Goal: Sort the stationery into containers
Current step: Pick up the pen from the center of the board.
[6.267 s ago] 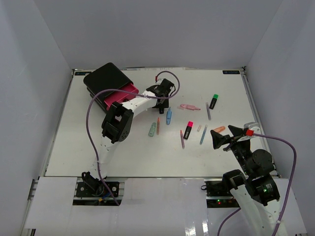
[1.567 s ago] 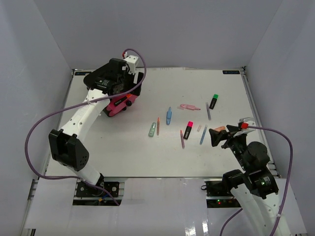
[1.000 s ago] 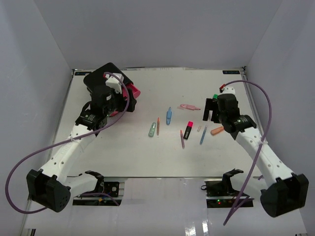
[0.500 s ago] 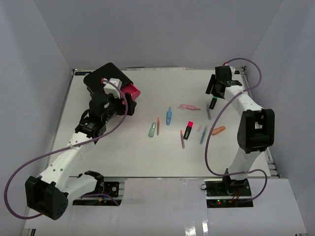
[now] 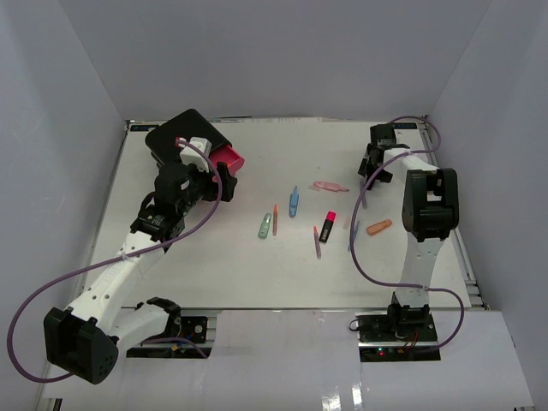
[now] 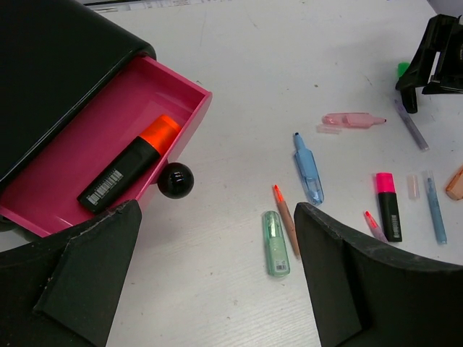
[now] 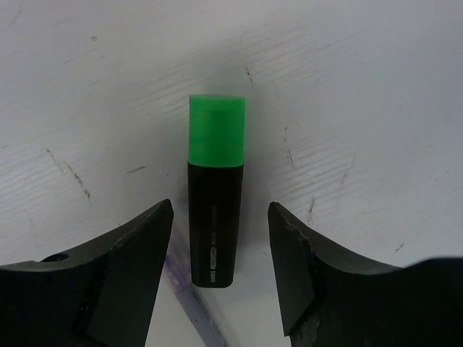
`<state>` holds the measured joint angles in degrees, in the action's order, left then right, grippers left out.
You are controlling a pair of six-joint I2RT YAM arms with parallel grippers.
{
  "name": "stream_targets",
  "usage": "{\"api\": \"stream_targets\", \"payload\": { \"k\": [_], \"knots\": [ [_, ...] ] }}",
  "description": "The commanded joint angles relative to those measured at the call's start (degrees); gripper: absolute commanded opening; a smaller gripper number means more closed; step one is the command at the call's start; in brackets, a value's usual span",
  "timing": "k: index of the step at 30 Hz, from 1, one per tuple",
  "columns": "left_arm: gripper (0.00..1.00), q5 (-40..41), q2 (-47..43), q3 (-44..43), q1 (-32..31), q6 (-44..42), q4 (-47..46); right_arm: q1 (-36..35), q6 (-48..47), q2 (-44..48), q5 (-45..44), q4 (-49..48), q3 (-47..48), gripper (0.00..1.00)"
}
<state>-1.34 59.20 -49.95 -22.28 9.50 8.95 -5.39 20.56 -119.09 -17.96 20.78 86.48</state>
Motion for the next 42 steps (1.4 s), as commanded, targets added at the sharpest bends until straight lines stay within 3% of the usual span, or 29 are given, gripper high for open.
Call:
{"api": "stream_targets", "payload": {
  "k": [1, 8, 12, 16, 22, 26, 32, 42],
  "knots": [
    [0.98, -0.9, -0.8, 0.3, 0.0, 0.0, -0.8, 0.4, 0.0, -1.0, 1.1, -3.1, 2.5, 0.62],
    [0.98, -1.3, -0.7, 0.4, 0.0, 0.0, -0.8, 2.0, 0.5, -1.9, 2.5, -4.5, -0.9, 0.59],
    [0.98, -1.3, -0.7, 0.4, 0.0, -0.1, -0.8, 2.9, 0.6, 0.1, 2.0, -6.4, -5.0, 0.48],
    [0.98, -2.5, -0.6, 0.2, 0.0, 0.3, -0.7, 3.4, -1.1, 2.1, 1.2, -6.9, -8.5, 0.46],
    [0.98, -6.5, -0.5, -1.0, 0.0, 2.5, 0.1, 3.4, -2.8, 8.1, 0.2, -6.8, -11.4, 0.22],
    [0.98, -10.3, -0.4, -2.2, 0.0, 6.1, 0.2, 2.8, -3.9, 16.0, 1.0, -6.3, -14.0, 0.17],
    [0.98, -21.3, 2.4, -7.3, -0.9, 18.1, 0.3, -3.3, -5.3, 30.8, 6.4, -7.3, -22.8, 0.19],
    [0.98, -11.7, 12.2, -13.7, -15.0, 28.6, -4.9, -19.5, -2.5, 55.7, 16.8, -17.7, -35.6, 0.20]
  ]
}}
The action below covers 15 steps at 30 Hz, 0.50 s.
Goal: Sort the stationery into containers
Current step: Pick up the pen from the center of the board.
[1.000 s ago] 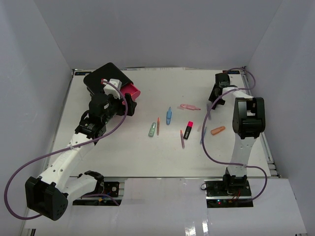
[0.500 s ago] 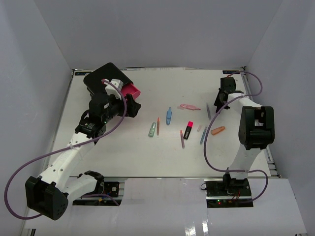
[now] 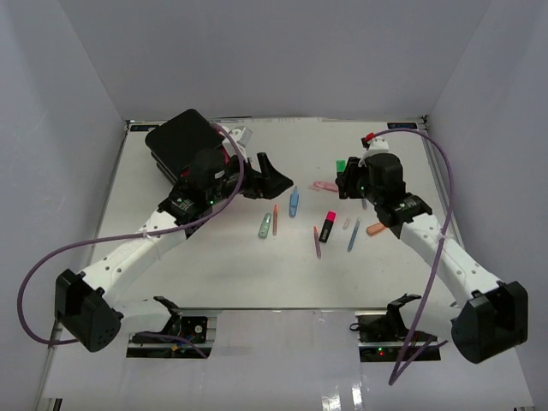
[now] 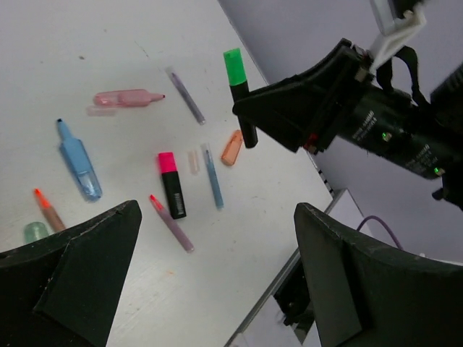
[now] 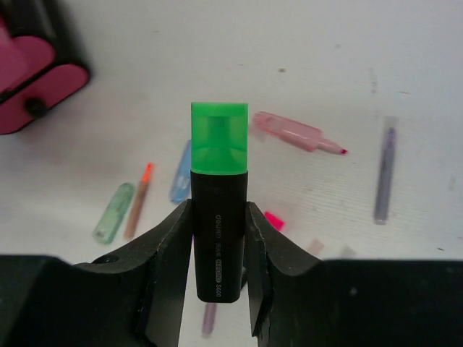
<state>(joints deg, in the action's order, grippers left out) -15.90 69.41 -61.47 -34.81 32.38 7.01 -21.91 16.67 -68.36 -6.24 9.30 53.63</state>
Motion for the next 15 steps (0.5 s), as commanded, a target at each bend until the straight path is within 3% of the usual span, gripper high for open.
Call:
{"api": "stream_targets", "payload": {
  "k": [1, 10, 15],
  "knots": [
    [0.98, 5.1, 3.8, -3.1, -3.3, 6.5, -3.7, -3.8, 1.6, 6.3, 5.6, -7.3, -4.7, 0.21],
    [0.90, 17.6, 14.8, -12.3, -13.3, 8.9, -5.8, -8.2, 3.7, 16.6, 13.0, -16.2, -12.5, 0.23],
    [0.80, 17.8, 20.3, -16.0, -15.5, 9.1, -6.5, -8.2, 3.8, 17.6, 14.5, -17.2, -14.2, 0.23]
  ]
}}
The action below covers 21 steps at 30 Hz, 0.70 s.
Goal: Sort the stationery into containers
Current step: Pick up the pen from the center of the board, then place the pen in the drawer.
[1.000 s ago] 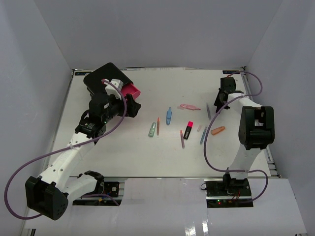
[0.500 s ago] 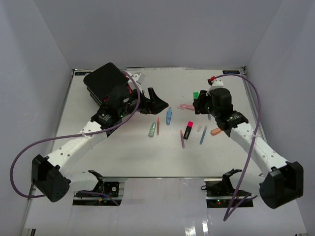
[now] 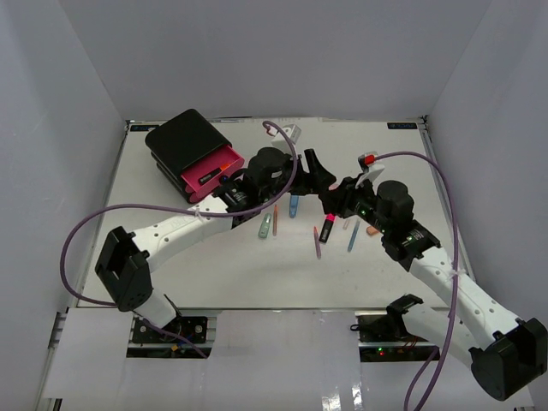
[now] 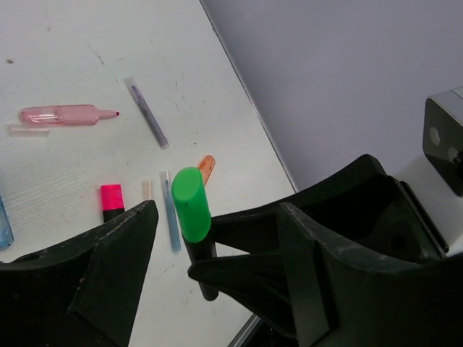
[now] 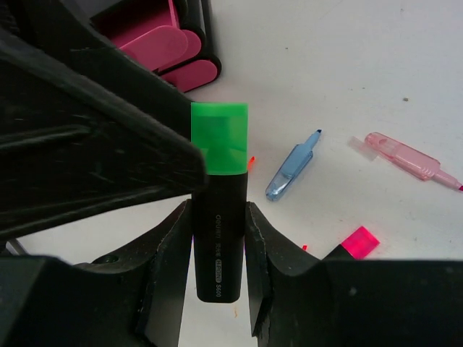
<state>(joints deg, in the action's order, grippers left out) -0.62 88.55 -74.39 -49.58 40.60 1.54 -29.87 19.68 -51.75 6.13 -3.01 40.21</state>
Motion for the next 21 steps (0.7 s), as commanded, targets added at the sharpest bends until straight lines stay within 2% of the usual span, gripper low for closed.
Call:
{"api": "stream_targets", "payload": {
  "k": [1, 7, 10, 12, 15, 20, 21],
  "knots": [
    [0.76, 2.3, 2.0, -3.7, -1.0, 0.8, -1.1, -0.3, 1.1, 1.3, 2.4, -5.2, -0.9, 0.23],
    [0.60, 2.2, 4.0, -3.9, -1.6, 1.0, -1.1, -0.4, 2.3, 2.4, 2.9, -6.5, -2.1, 0.23],
    [0.47, 2.1, 3.8, -3.4, -1.6, 1.0, -1.1, -0.4, 2.5, 2.9, 2.5, -7.1, -2.7, 0.23],
    [0.32, 1.9, 3.6, -3.0, -1.6, 0.5, -1.0, -0.4, 2.5, 3.0, 2.4, -7.1, -2.7, 0.24],
    [0.18, 1.5, 3.3, -2.7, -1.6, -1.4, -1.0, -0.4, 2.3, 2.9, 2.4, -7.0, -2.7, 0.26],
    [0.12, 1.1, 2.3, -2.2, -1.6, -4.0, -2.8, -0.3, 1.5, 2.4, 3.1, -4.7, -2.4, 0.45],
    [0.11, 1.5, 2.1, -2.2, -1.5, -5.6, -2.5, -0.4, 1.2, 2.6, 3.3, -3.9, -2.4, 0.55]
  ]
}}
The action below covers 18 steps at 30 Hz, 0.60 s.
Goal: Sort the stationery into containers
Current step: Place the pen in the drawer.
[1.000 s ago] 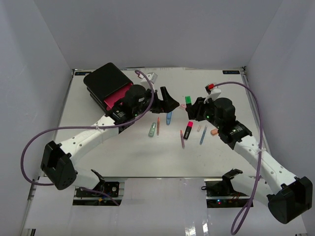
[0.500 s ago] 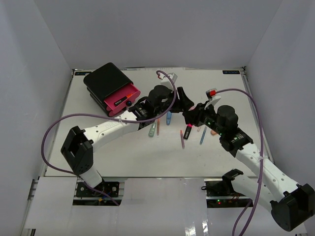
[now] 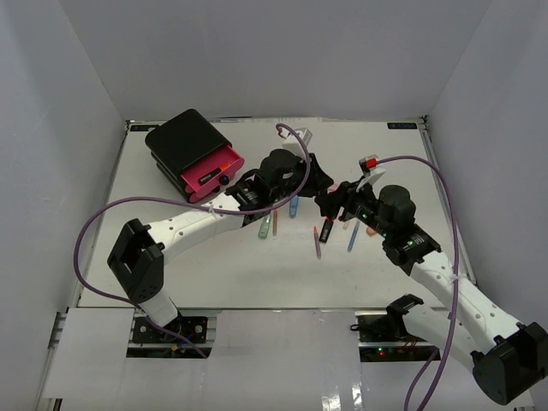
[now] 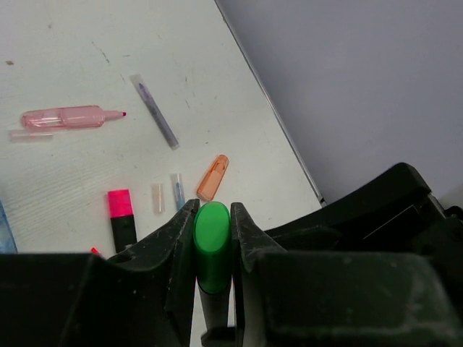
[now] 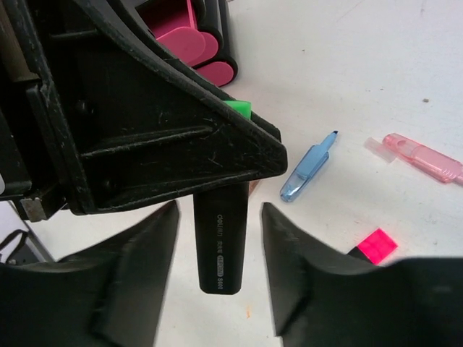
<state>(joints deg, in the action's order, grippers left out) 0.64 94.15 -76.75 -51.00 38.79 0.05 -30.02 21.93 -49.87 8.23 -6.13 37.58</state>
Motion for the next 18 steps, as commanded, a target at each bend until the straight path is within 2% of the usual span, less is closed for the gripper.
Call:
{"api": "stream_targets", "payload": {
  "k": [1, 2, 3, 6, 8, 9, 10, 12, 14, 18],
  "knots": [
    [0.11, 0.8, -3.8, -0.1, -0.1, -4.8, -0.3, -0.2, -1.3, 0.9, 1.3, -0.2, 0.2, 0.60],
    [0.11, 2.6, -4.3, -0.2, -0.1, -6.0, 0.2, -0.1, -1.5, 1.1, 1.1, 0.4, 0.1, 0.65],
    [0.12, 3.9, -4.6, -1.0, 0.0, -9.4, 3.1, -0.2, -2.3, 1.5, 0.6, 1.9, 0.1, 0.76],
    [0.15, 10.1, -5.3, -3.2, 1.1, -16.2, 9.8, -0.1, -4.1, 2.8, -1.2, 5.4, -0.2, 0.88],
    [0.17, 12.6, -5.6, -6.1, 2.2, -24.2, 13.5, -0.2, -4.8, 3.7, -2.0, 6.7, -0.6, 0.95],
    [0.17, 15.4, -6.1, -7.0, 3.8, -26.8, 15.3, -0.2, -5.4, 4.5, -2.3, 8.1, -0.8, 0.96],
    [0.17, 16.6, -6.4, -7.7, 4.6, -32.3, 18.1, -0.1, -5.7, 5.0, -2.9, 9.5, -1.0, 0.94],
    [0.17, 21.3, -7.8, -8.2, 7.4, -37.7, 20.1, -0.1, -6.3, 6.1, -3.7, 10.3, -1.5, 0.91],
    [0.17, 22.4, -8.6, -8.4, 9.9, -45.1, 20.9, -0.1, -6.8, 7.0, -4.4, 11.5, -1.8, 0.90],
    [0.19, 19.8, -8.5, -11.6, 18.5, -51.5, 24.7, -0.1, -7.9, 7.2, -5.4, 12.5, -2.3, 0.90]
  ]
}}
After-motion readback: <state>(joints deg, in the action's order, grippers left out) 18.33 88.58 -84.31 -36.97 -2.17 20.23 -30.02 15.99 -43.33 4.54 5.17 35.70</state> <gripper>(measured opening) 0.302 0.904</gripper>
